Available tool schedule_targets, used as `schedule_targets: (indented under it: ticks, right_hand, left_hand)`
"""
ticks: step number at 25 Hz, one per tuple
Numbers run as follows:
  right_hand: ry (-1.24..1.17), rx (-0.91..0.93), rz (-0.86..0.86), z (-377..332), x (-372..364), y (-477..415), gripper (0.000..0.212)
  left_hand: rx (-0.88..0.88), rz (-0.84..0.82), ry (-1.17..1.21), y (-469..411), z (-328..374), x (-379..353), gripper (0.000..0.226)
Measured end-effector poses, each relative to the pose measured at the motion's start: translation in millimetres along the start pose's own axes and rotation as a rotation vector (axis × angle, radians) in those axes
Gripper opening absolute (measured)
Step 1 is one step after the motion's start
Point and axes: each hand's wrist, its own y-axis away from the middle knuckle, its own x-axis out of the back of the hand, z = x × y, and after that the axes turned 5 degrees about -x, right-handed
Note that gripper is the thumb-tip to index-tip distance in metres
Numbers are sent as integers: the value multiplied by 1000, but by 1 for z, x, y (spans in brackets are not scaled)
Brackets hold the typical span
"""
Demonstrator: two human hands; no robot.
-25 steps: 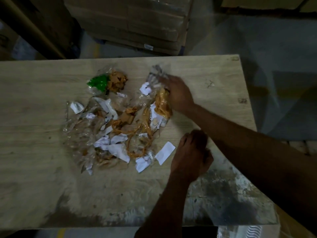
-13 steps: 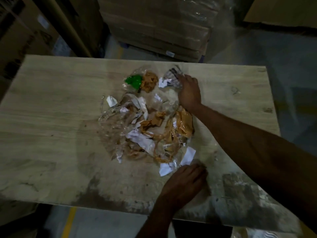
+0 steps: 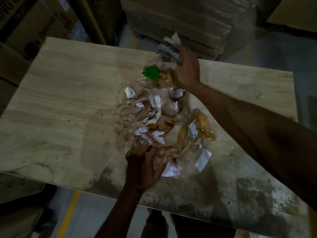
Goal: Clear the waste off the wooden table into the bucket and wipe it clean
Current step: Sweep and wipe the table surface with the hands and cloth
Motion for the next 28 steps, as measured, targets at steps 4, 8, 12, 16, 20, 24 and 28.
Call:
schedule_targets:
  ticks: [4, 8, 12, 16, 20, 24, 28]
  right_hand:
    - [245, 257, -393, -36, -24, -18, 55]
    - [307, 266, -495, -35, -25, 20, 67]
    - [141, 225, -386, -32, -2, 76, 45]
    - [71, -71, -108, -8, 14, 74, 40]
    - [134, -105, -278, -3, 18, 107, 38]
    - [41, -153, -10, -15, 21, 127, 42]
    - [2, -142, 191, -27, 27, 126, 64]
  left_hand:
    - [259, 123, -65, 13, -27, 8, 53]
    - [651, 200, -98, 14, -69, 22, 49]
    - [813, 120, 55, 19, -85, 29, 61]
    - [666, -43, 141, 21, -84, 30, 60]
    - [540, -134, 234, 16, -82, 25, 56]
    - [453, -116, 283, 14, -74, 32, 49]
    - [391, -84, 188, 13, -75, 45, 45]
